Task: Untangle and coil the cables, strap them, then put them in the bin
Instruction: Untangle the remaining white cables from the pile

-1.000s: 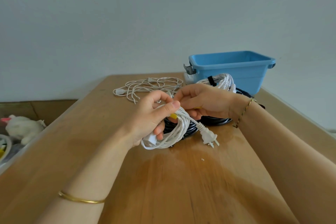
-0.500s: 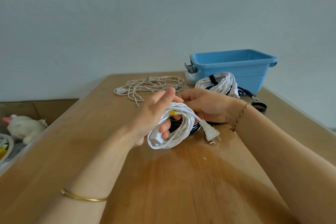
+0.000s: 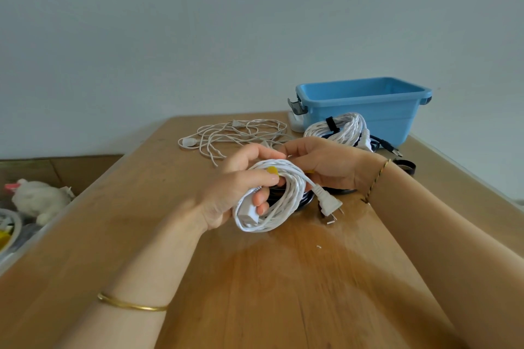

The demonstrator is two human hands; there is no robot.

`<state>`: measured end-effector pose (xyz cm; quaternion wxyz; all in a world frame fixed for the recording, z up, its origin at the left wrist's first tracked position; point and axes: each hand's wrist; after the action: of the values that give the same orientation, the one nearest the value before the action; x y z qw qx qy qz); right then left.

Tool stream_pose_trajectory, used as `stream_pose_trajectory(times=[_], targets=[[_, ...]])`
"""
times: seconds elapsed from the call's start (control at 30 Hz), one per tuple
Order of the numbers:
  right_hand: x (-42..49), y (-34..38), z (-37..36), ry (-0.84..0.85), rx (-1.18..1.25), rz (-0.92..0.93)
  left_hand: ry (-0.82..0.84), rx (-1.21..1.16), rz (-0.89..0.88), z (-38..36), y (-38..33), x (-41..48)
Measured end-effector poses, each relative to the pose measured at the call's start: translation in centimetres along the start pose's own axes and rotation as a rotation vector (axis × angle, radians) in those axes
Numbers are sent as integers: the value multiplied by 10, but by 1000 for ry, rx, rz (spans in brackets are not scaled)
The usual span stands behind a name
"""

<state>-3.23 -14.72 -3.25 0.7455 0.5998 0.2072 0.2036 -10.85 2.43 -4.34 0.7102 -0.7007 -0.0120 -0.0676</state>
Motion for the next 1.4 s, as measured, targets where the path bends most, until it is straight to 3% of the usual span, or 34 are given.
stream_pose_trajectory(times=[0.23, 0.5, 0.83, 1.2, 1.4], targets=[[-3, 8, 3, -74, -132, 11, -80, 107, -70, -3, 4, 2], [-11, 23, 6, -277, -302, 113, -156, 80, -104, -4, 5, 3], [-17, 32, -5, -428, -184, 133, -227, 98, -108, -3, 0, 2], [-18, 33, -7, -496, 121, 109, -262, 80, -82, -4, -2, 1], [-17, 35, -21, -611, -20, 301, -284, 79, -20, -8, -1, 2]])
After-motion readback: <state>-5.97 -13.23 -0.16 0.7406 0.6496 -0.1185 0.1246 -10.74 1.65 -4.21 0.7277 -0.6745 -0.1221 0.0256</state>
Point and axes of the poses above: each hand's wrist, its own x-axis towards the middle knuckle, its own z-axis out of the back of the hand, y = z × x, and after that the axes turned 13 degrees about -y, right-handed
